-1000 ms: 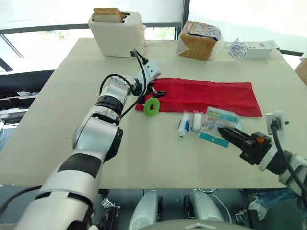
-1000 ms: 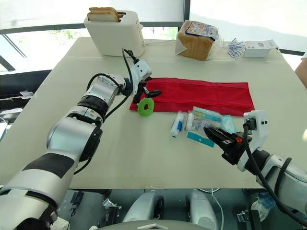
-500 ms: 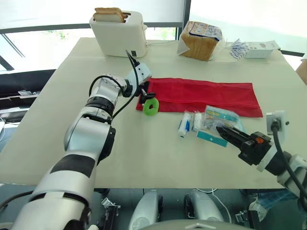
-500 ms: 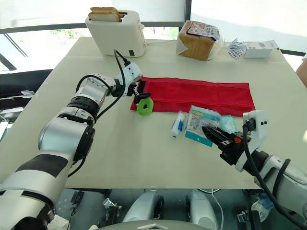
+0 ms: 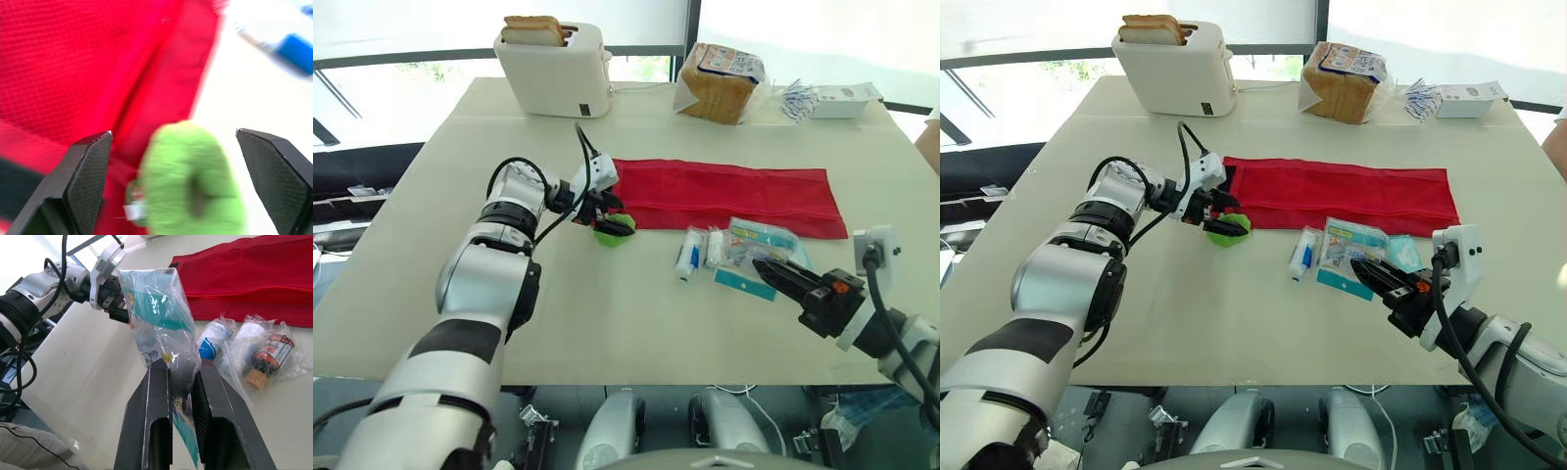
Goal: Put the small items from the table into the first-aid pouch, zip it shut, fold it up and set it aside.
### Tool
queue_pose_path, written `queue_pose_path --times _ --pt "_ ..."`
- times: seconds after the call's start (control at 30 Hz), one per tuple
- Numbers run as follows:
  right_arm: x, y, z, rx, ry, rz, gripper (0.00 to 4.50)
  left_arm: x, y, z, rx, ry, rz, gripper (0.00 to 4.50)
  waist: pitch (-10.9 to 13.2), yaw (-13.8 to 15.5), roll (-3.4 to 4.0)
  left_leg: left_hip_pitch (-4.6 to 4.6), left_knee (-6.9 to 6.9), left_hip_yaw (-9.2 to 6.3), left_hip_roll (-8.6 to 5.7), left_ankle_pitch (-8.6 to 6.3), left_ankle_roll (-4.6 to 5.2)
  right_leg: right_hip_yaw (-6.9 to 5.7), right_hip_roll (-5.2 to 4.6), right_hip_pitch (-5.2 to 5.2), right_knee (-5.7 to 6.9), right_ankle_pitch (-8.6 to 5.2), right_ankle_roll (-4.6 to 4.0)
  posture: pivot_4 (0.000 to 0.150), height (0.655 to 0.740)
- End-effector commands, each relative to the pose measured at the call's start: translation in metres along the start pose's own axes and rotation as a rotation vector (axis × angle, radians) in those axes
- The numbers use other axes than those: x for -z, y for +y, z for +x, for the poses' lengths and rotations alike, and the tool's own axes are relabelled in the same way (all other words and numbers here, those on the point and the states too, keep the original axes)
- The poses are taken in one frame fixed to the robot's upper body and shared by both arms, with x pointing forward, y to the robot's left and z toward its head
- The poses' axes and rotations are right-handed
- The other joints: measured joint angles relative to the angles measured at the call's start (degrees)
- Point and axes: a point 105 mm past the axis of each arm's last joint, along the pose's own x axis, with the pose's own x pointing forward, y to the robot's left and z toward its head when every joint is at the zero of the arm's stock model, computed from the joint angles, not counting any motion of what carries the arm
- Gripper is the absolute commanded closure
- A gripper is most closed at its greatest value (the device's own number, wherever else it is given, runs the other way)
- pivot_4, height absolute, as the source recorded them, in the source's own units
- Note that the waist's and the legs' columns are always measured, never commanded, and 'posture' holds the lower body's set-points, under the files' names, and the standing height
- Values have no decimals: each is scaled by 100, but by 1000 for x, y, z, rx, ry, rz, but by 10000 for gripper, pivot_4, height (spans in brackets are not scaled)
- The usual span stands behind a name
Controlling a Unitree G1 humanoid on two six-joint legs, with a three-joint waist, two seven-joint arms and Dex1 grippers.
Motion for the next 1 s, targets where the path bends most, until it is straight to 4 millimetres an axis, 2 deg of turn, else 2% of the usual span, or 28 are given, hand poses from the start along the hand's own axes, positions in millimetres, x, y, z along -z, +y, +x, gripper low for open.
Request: queue_pose_path --times 0.03,0.17,0.27,0.33,0.47,1.0 --pt "-2 10 -1 -37 -22 -12 44643 -28 17 -4 -154 -74 98 1962 0 11 0 0 1 -1 0 -3 6 0 -1 0 0 0 0 1500 7400" --pt "-1 10 -1 -35 -24 -12 44644 -44 34 -1 -345 -123 118 1962 0 42 -1 -1 4 -1 0 -5 8 0 -3 0 2 1 2 1500 7400" --pt "-1 10 -1 -30 -28 -14 44645 -41 43 2 -466 -35 240 1962 0 57 -2 -2 5 -1 0 -4 8 1 -3 0 1 3 5 1500 7400" --pt "-1 10 -1 -27 -31 -14 44646 -38 41 10 -468 13 314 1962 0 54 -1 0 4 -1 0 -4 6 2 -3 0 3 3 5 1500 7400" --pt "0 10 -1 -21 -33 -16 44647 -40 35 19 -418 -6 310 1962 0 108 -1 -1 5 1 -1 2 -3 3 -3 0 3 3 5 1500 7400" --pt "4 6 0 1 -20 -13 44659 -25 29 32 -393 79 398 1962 0 122 -2 -1 7 1 -1 2 -4 3 -3 0 4 3 5 1500 7400"
